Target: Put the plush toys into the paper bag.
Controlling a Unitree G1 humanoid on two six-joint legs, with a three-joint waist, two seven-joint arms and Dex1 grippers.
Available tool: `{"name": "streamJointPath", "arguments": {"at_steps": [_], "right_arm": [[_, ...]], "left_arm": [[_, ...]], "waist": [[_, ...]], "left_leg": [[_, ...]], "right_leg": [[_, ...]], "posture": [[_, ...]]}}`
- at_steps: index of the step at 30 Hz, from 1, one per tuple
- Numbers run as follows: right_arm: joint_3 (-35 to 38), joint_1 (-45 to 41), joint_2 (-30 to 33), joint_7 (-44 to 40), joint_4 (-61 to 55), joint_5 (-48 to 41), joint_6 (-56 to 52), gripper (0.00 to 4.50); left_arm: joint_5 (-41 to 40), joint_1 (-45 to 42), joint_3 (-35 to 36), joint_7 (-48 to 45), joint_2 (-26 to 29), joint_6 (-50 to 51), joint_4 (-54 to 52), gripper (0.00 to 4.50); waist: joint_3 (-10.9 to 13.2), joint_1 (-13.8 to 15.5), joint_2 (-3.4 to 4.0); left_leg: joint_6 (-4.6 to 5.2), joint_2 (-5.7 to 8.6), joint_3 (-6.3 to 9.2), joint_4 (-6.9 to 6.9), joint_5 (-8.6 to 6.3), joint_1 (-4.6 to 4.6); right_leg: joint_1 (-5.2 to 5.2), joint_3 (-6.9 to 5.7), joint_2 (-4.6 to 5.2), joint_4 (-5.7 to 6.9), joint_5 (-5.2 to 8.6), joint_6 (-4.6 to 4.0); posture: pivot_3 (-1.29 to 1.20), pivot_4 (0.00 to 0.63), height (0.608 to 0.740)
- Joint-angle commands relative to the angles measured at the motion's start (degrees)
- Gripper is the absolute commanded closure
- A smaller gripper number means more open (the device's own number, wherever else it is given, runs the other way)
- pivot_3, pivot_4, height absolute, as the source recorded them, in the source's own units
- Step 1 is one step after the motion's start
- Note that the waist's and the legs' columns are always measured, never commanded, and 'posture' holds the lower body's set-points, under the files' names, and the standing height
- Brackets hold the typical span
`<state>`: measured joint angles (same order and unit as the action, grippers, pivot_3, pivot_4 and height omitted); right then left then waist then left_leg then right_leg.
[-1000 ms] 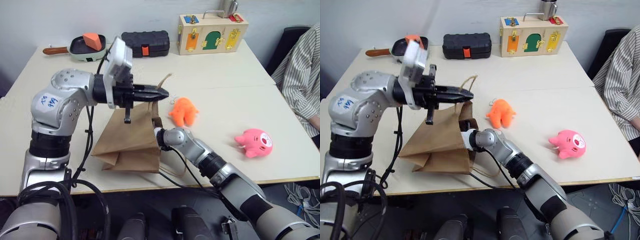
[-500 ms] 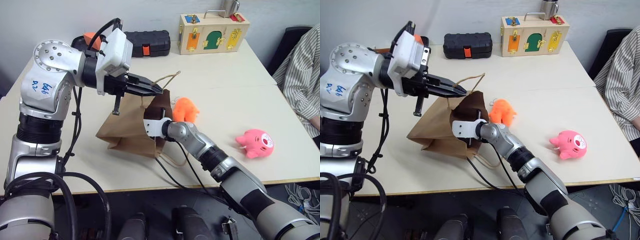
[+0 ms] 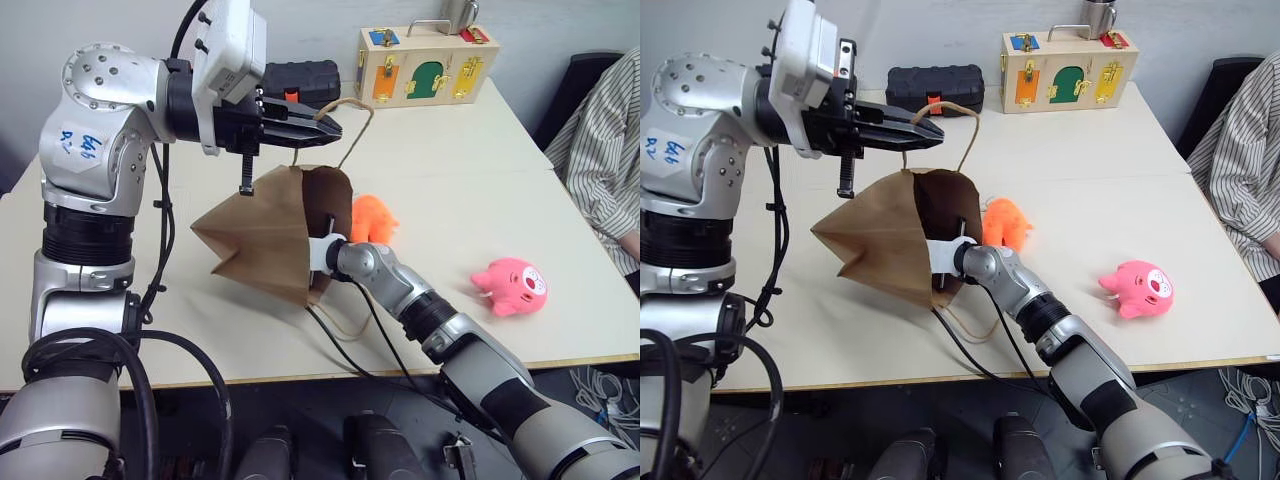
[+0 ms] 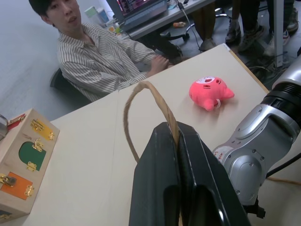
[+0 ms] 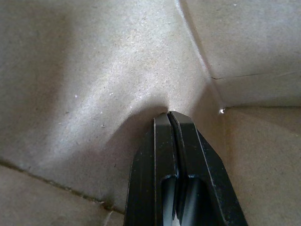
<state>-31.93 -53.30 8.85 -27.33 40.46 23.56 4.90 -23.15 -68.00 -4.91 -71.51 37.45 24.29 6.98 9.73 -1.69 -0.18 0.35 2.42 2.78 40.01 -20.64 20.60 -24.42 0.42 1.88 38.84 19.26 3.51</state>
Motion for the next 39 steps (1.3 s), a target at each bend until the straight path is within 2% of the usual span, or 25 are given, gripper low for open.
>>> {"name": "streamJointPath", "arguments": {"at_steps": [1, 4, 8, 14, 20, 24, 28, 35, 38, 39], "right_arm": [[0.03, 2.68, 2.27, -1.05, 4.38, 2.12, -3.90, 4.47], [0.26, 3.05, 2.32, -1.27, 4.07, 2.06, -4.06, 4.47], [0.63, 3.53, 2.39, -1.54, 3.67, 2.11, -4.19, 4.47], [1.78, 3.94, 2.19, -1.92, 2.26, 1.10, -4.64, 4.47], [6.46, 7.80, 2.23, -7.23, -12.58, -4.49, -8.76, 4.47], [10.63, 13.20, 3.94, -13.59, -30.29, -10.51, -18.31, 4.47], [14.72, 18.60, 8.23, -18.52, -45.73, -16.05, -27.35, 4.47], [26.34, 23.91, 13.31, -20.60, -63.20, -28.40, -46.98, 4.47], [32.51, 22.92, 14.58, -17.93, -62.37, -31.33, -52.67, 3.89], [33.19, 22.54, 14.82, -17.15, -61.86, -31.75, -53.42, 3.56]], "left_arm": [[-1.14, 0.40, 1.89, -0.31, 1.11, 0.05, -3.99, 4.50], [0.14, 2.57, 1.36, -0.60, 1.52, -2.14, -5.01, 4.50], [-3.84, -0.62, 3.67, 1.71, 0.23, 3.83, -5.38, 4.50], [1.54, 7.54, -0.43, -0.98, 2.82, -2.30, -8.09, 4.50], [4.25, 11.38, 0.29, 0.19, 3.20, -6.13, -5.94, 4.50], [3.92, 12.24, 1.01, 0.30, 3.54, -6.24, -5.08, 4.50], [4.02, 12.55, 1.22, -0.15, 3.81, -6.71, -3.97, 4.50], [3.77, 12.81, 1.43, -0.62, 4.50, -6.46, -4.19, 4.50], [3.81, 12.79, 1.33, -0.89, 4.67, -6.56, -4.10, 4.50], [3.84, 12.76, 1.29, -0.97, 4.69, -6.61, -4.03, 4.50]], "waist": [[0.00, 0.02, 0.00], [0.00, 0.07, 0.00], [-0.01, 0.14, -0.01], [-0.05, 0.08, 0.07], [-0.05, 0.22, 0.06], [-0.03, -0.05, 0.07], [-0.02, 0.03, 0.07], [0.00, 0.11, 0.05], [0.00, 0.22, 0.05], [0.00, 0.23, 0.05]], "left_leg": [[0.00, 0.00, 0.00, 0.00, 0.00, 0.00], [0.00, 0.00, 0.01, 0.00, 0.00, 0.00], [0.00, 0.01, 0.09, 0.02, 0.00, 0.01], [0.00, 0.00, 0.10, -0.07, 0.00, -0.01], [0.01, 0.02, 0.25, -0.03, 0.00, 0.21], [0.00, -0.02, 0.33, -0.04, 0.00, 0.58], [0.00, -0.04, 0.33, -0.09, 0.00, 0.76], [0.01, -0.05, 0.33, -0.11, 0.00, 0.79], [0.01, -0.04, 0.33, -0.11, -0.01, 0.79], [0.01, -0.04, 0.33, -0.11, -0.01, 0.78]], "right_leg": [[0.00, 0.00, 0.00, 0.00, 0.00, 0.00], [0.01, 0.00, 0.00, -0.01, 0.00, 0.00], [0.06, 0.00, 0.00, -0.05, 0.00, 0.00], [0.04, 0.00, -0.01, -0.05, 0.00, 0.00], [-0.01, -0.03, -0.01, -0.17, 0.00, 0.00], [-0.29, -0.06, -0.08, -0.13, 0.00, 0.00], [-0.47, -0.07, -0.09, -0.18, 0.00, 0.00], [-0.50, -0.06, -0.09, -0.18, 0.00, 0.00], [-0.50, -0.06, -0.09, -0.19, 0.00, 0.00], [-0.49, -0.06, -0.09, -0.18, 0.00, 0.00]], "posture": [[0.00, 0.150, 0.740], [0.00, 0.150, 0.740], [0.00, 0.150, 0.740], [0.00, 0.150, 0.740], [0.00, 0.150, 0.740], [0.00, 0.150, 0.740], [0.00, 0.150, 0.740], [0.00, 0.150, 0.740], [0.00, 0.150, 0.740], [0.00, 0.150, 0.740]]}}
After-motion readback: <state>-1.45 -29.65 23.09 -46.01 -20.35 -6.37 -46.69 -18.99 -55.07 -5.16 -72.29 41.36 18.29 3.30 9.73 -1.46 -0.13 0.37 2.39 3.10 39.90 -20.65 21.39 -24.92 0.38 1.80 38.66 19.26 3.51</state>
